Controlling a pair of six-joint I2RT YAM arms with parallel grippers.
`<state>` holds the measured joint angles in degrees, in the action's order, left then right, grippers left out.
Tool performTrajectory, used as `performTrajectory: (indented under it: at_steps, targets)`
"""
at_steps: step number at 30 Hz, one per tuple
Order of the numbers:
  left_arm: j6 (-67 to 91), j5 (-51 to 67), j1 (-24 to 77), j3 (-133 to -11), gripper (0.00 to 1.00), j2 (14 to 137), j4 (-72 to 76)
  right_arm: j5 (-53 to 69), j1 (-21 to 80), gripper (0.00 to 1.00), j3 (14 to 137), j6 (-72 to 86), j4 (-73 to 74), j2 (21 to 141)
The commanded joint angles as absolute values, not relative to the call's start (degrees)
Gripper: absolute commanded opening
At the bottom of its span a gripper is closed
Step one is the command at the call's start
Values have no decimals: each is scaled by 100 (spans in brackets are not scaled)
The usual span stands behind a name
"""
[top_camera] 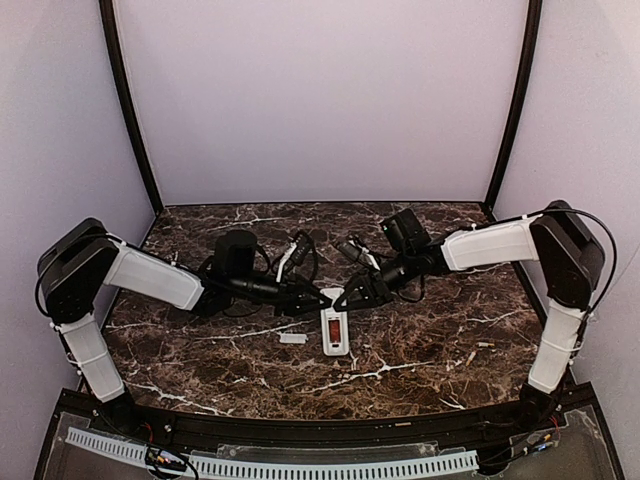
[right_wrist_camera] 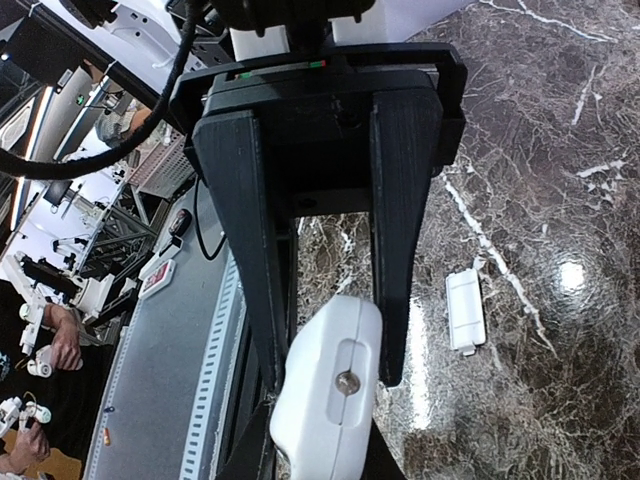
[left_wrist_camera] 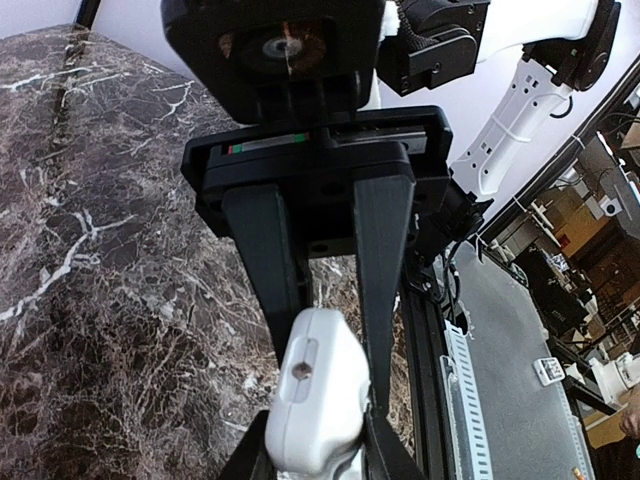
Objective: Load the batteries into the remote control
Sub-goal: Pass from the right arm to the left
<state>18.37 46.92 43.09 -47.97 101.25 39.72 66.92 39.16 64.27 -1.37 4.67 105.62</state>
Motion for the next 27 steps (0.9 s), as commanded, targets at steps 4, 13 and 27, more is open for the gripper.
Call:
performTrajectory:
  at_steps: [4, 13, 27]
  targets:
    - [1895, 4597, 4245, -4903, 16, 10604, 4296, 6759, 3792, 16, 6353, -93, 284, 10880]
    - [2173, 4791, 4062, -5168, 9, 11270, 4556, 6450, 3207, 56, 5825, 435, -423, 10846]
    - [1887, 4551, 3834, -5699, 22, 12036, 3938, 5100, 2802, 63, 5125, 621, 106, 9454]
